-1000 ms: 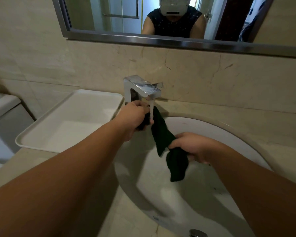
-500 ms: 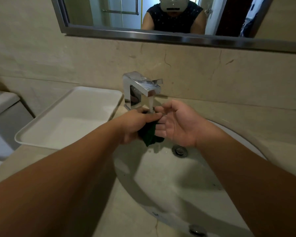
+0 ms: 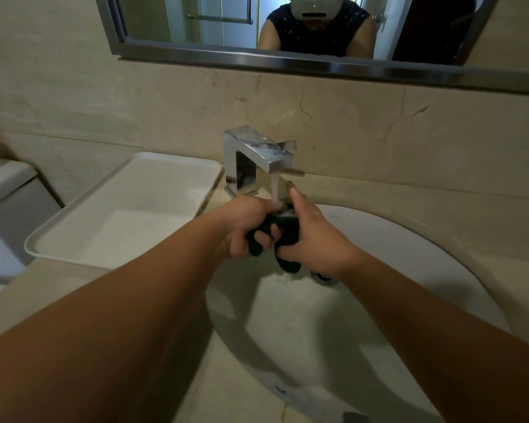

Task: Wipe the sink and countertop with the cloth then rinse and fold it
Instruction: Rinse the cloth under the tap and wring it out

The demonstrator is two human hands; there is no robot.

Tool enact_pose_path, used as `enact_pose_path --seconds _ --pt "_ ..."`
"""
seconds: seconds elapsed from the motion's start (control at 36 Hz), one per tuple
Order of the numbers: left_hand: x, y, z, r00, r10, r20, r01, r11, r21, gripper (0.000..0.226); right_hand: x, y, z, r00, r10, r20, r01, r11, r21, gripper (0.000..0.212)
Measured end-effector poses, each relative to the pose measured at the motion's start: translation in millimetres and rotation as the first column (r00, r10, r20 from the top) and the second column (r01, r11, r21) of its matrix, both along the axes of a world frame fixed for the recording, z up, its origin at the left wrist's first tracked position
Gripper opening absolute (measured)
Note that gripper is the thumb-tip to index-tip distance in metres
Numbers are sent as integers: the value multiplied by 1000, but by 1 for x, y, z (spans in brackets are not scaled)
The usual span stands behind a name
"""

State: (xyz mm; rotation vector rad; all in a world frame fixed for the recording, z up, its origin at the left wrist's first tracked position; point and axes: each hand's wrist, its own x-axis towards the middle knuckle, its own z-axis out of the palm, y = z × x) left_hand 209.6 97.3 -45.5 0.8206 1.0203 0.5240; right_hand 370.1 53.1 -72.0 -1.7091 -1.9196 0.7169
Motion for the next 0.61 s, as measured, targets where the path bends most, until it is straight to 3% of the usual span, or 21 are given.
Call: enact_pose_path --seconds 0.06,0.11,0.17,0.22,0.36,0.5,0.61 --pt "-1 -3 0 998 -59 -33 60 998 23 26 -7 5 -6 999 -29 34 27 997 73 97" --pt "-1 -3 -2 988 -49 -145 69 988 136 31 -10 12 -8 997 -51 -51 54 997 49 66" --pt "-2 -3 -2 960 31 -280 66 942 330 34 -10 18 -6 981 -70 -180 61 997 -57 44" --pt "-4 -2 -3 943 97 -317 70 876 477 36 -6 20 0 936 -110 -334 38 976 -214 29" --pt "-9 3 -9 931 228 -285 -10 797 604 30 14 20 7 736 -311 -601 -32 871 -491 32" --pt "-8 5 -13 912 79 -403 201 769 607 38 16 17 14 520 -492 -698 6 819 -574 34" --pt "-2 3 -14 661 178 -729 580 495 647 52 13 14 22 422 -560 -713 8 789 -615 25"
